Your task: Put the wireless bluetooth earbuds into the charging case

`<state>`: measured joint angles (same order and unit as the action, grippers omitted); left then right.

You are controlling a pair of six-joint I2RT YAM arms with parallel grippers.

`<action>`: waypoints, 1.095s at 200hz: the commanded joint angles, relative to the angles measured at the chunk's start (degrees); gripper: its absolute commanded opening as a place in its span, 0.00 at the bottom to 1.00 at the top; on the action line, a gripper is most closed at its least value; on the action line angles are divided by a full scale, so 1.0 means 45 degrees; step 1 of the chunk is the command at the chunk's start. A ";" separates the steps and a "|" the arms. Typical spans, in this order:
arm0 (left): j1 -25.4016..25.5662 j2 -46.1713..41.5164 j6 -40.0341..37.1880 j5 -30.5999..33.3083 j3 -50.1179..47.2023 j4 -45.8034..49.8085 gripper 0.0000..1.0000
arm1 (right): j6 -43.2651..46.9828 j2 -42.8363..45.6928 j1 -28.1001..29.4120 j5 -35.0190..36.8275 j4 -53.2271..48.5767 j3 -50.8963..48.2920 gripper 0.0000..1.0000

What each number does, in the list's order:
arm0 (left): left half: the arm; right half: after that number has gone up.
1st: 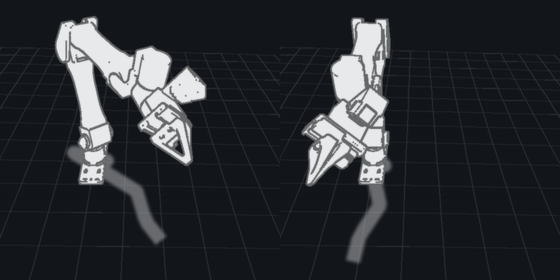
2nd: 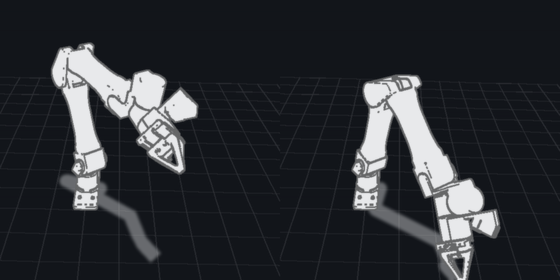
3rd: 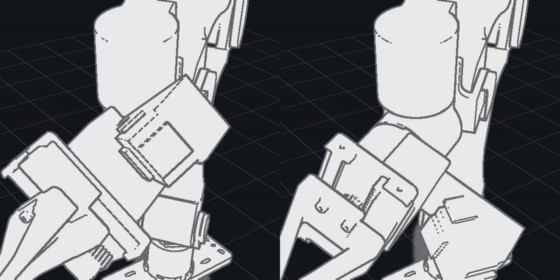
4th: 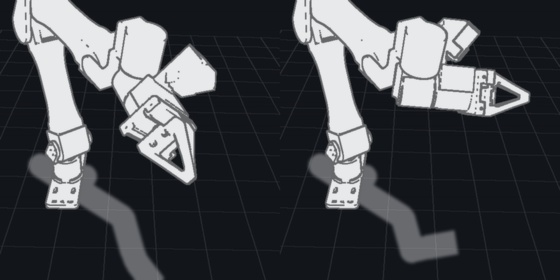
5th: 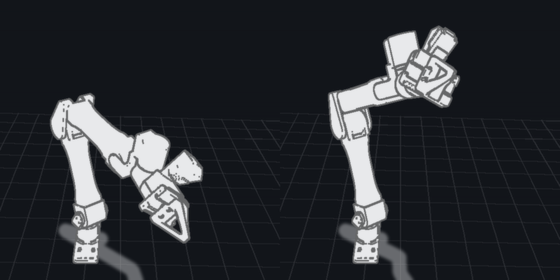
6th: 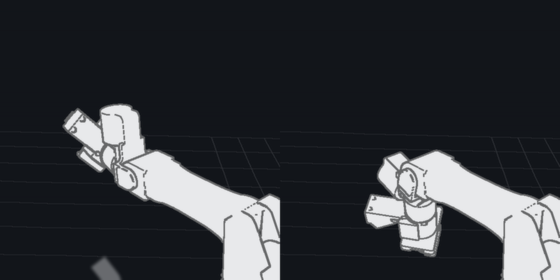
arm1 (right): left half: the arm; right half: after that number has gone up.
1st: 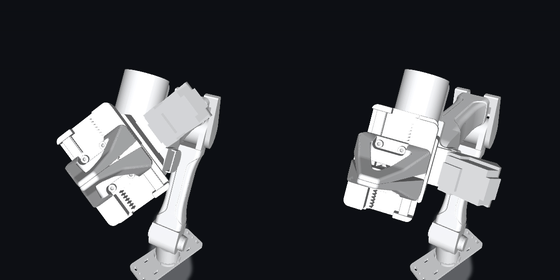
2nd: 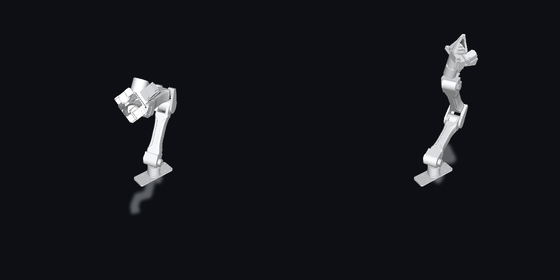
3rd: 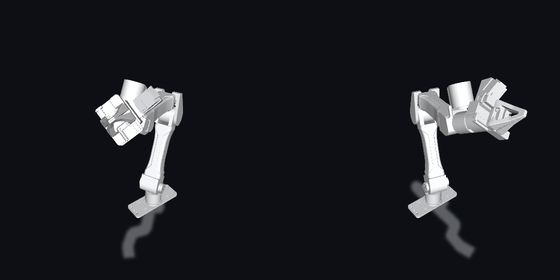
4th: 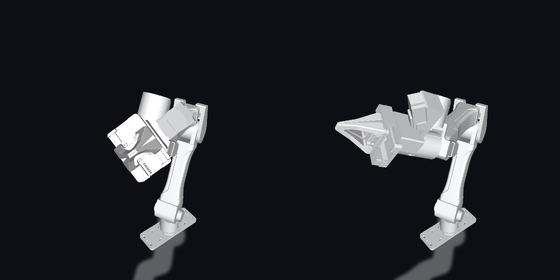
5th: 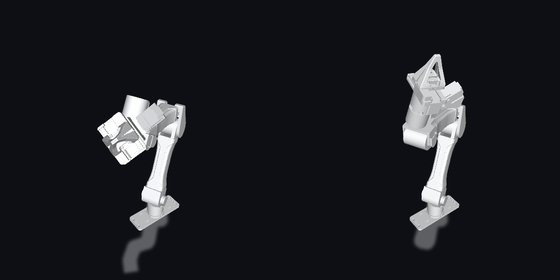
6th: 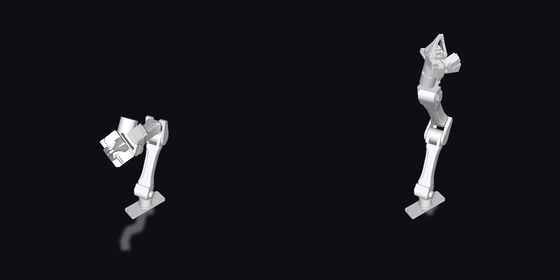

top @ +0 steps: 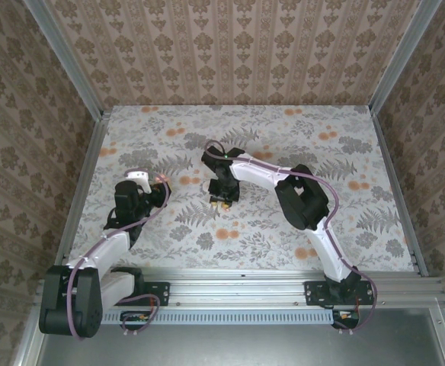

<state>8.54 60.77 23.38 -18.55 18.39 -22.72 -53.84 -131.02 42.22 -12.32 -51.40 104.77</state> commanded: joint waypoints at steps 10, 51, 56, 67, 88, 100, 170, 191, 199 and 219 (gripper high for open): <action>-0.0090 -0.0145 -0.0043 0.0039 -0.0010 -0.0305 0.08 | -0.0163 0.0199 0.0526 -0.0561 -0.1293 -0.0467 0.28; -0.0084 -0.0221 -0.0022 0.0059 -0.0063 -0.0264 0.09 | -0.0114 0.0348 0.0822 -0.0765 -0.1294 -0.0742 0.28; -0.0093 -0.0214 -0.0007 0.0059 -0.0067 -0.0281 0.09 | -0.0095 0.0346 0.0850 -0.0797 -0.1312 -0.0798 0.28; -0.0084 -0.0224 -0.0019 0.0049 -0.0064 -0.0264 0.09 | -0.0065 0.0355 0.0908 -0.0927 -0.1344 -0.0962 0.28; -0.0085 -0.0235 -0.0018 0.0039 -0.0046 -0.0264 0.08 | 0.0030 0.0487 0.0989 -0.0993 -0.1469 -0.1268 0.27; -0.0081 -0.0225 -0.0013 0.0059 -0.0064 -0.0264 0.09 | 0.0066 0.0633 0.1028 -0.0997 -0.1486 -0.1378 0.27; -0.0080 -0.0436 -0.0040 0.0073 -0.0004 -0.0109 0.09 | 0.0340 0.1696 0.1091 -0.0232 -0.2943 0.0056 0.29; -0.0081 -0.0478 -0.0112 0.0194 0.0064 -0.0017 0.09 | -0.0586 0.2128 0.1020 0.0119 -0.3609 0.0184 0.30; -0.0086 -0.0439 -0.0094 0.0215 0.0059 -0.0063 0.09 | -0.1119 0.2278 0.0973 0.0120 -0.3650 -0.0079 0.30; -0.0090 -0.0366 -0.0061 0.0235 0.0140 -0.0095 0.08 | -0.2117 0.2594 0.0806 0.0110 -0.3712 -0.0731 0.30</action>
<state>8.54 59.51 23.35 -18.11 18.39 -22.65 -56.10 -122.76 46.85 -13.43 -62.94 103.46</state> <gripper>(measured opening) 0.194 0.303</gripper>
